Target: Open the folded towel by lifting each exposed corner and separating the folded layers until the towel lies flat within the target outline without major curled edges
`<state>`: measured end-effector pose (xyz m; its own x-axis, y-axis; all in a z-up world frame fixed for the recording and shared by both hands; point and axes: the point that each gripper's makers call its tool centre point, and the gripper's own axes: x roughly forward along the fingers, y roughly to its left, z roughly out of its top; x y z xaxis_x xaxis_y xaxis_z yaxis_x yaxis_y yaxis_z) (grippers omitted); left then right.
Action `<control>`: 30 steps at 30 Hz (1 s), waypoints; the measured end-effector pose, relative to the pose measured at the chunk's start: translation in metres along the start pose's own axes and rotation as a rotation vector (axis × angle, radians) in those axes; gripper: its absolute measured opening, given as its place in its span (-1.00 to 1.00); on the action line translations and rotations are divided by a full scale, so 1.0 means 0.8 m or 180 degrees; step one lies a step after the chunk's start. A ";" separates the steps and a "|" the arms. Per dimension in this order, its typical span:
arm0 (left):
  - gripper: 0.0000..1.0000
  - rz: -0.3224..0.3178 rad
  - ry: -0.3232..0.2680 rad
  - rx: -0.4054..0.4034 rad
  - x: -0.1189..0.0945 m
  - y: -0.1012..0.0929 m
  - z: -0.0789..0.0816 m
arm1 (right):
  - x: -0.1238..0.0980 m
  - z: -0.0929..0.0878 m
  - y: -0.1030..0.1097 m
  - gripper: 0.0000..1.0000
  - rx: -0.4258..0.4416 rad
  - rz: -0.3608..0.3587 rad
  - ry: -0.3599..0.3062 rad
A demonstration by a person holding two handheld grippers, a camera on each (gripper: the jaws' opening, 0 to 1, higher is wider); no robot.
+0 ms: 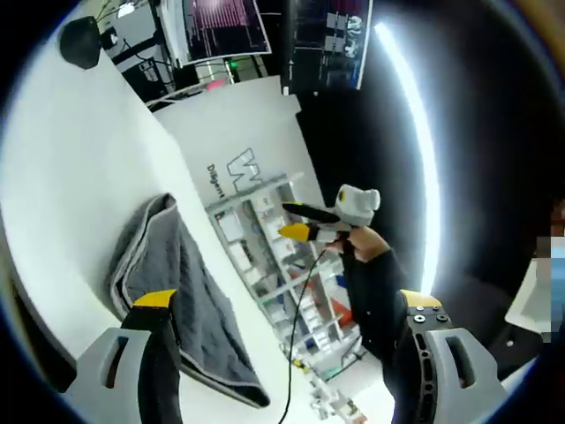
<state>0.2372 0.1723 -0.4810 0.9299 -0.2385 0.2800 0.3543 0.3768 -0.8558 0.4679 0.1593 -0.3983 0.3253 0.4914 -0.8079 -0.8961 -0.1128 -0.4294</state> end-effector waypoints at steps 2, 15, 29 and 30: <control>0.84 0.0078 0.0038 0.0098 0.000 0.010 -0.002 | 0.000 0.003 0.001 0.68 -0.0046 0.0003 0.0002; 0.90 0.0310 0.0089 0.0315 0.000 0.033 0.007 | 0.015 0.027 -0.006 0.63 -0.0160 0.0057 -0.0022; 0.99 0.0490 0.0093 0.0177 -0.001 0.055 0.009 | 0.033 0.029 -0.011 0.59 -0.0186 0.0087 -0.0011; 0.99 0.0509 0.0099 0.0188 -0.001 0.057 0.009 | 0.035 0.030 -0.010 0.58 -0.0197 0.0086 -0.0011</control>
<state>0.2533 0.1962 -0.5172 0.9717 -0.1984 0.1278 0.2080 0.4640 -0.8611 0.4770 0.1949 -0.4077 0.2999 0.4904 -0.8183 -0.8841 -0.1792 -0.4315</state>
